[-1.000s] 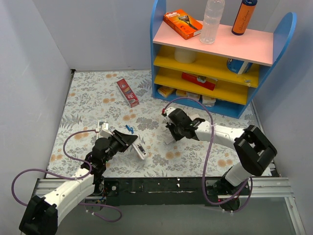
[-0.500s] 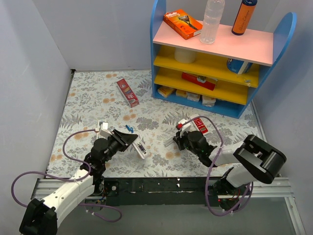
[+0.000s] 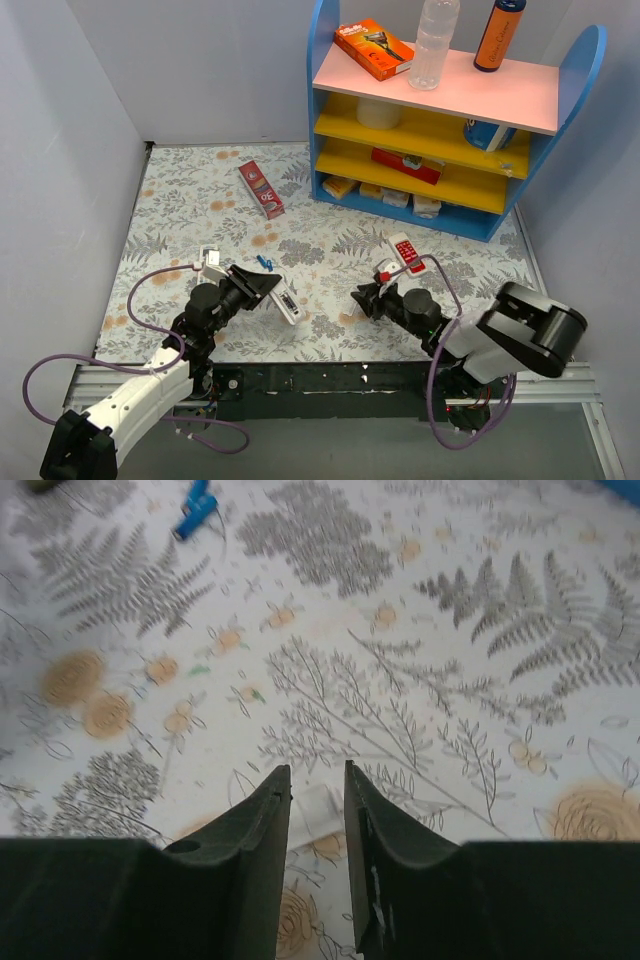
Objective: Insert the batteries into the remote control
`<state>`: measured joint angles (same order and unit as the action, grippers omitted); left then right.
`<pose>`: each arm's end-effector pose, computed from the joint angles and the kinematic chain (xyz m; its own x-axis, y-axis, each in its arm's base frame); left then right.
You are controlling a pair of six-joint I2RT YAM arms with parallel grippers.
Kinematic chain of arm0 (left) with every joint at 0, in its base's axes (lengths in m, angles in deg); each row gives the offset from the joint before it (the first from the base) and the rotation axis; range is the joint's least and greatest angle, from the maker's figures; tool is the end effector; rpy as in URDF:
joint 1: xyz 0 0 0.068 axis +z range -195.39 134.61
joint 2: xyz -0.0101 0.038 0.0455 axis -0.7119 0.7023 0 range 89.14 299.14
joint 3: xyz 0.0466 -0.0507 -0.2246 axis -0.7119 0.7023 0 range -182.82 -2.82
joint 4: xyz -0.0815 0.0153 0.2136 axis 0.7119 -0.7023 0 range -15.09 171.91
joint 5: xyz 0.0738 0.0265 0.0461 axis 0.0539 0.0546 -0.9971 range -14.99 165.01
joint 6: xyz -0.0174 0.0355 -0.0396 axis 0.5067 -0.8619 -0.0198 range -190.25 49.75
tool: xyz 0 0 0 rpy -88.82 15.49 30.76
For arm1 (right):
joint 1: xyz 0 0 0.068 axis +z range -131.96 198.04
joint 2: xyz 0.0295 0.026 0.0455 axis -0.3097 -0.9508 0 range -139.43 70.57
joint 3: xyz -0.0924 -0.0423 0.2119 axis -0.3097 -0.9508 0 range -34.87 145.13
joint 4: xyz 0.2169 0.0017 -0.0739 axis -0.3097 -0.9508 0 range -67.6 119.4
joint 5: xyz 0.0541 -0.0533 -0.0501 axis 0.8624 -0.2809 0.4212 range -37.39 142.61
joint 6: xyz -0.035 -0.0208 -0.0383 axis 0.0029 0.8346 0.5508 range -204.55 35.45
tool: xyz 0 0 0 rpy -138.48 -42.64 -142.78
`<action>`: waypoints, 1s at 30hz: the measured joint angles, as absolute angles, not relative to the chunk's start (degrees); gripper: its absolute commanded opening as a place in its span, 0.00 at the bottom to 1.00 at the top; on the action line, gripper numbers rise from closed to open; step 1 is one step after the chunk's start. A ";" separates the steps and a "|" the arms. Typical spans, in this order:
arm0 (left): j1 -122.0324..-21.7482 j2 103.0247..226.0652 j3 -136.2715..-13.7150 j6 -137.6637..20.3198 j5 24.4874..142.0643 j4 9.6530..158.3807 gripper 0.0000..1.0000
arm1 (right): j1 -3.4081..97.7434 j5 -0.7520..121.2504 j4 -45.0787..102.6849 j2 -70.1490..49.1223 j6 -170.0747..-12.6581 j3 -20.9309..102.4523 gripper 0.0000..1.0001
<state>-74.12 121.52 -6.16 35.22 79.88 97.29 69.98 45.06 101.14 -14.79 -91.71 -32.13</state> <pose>0.1321 -0.0762 0.1576 -0.4759 -0.8342 0.2786 -0.3467 -0.1132 -0.9311 0.1265 0.1532 0.1156 -0.2027 -0.0586 -0.9775 -0.6811 0.7257 0.0977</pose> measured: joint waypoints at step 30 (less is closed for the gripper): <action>-74.12 136.05 -6.68 33.38 84.71 102.62 0.00 | 68.72 47.75 10.57 -17.90 -88.72 13.77 0.40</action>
